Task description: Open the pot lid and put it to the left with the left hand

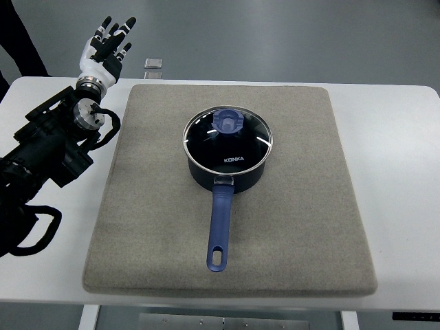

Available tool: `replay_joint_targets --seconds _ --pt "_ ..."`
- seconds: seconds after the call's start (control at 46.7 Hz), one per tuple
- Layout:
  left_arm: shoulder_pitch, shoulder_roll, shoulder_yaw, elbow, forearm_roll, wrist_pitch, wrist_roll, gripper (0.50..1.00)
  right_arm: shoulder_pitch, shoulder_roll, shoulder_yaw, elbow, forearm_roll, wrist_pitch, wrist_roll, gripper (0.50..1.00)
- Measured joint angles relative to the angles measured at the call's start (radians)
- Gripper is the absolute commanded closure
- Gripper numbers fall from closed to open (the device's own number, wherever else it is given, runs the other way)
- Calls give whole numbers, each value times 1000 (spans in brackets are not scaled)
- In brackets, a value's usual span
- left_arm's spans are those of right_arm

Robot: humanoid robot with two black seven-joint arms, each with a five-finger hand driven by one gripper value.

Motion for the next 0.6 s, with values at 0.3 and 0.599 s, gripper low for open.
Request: replay_joint_targets --seconds 0.3,0.599 --pt "8 0 0 0 0 0 -15 516 0 0 0 0 0 0 0 583" --pt "8 0 -4 0 -4 0 -12 514 0 0 0 0 0 0 0 583"
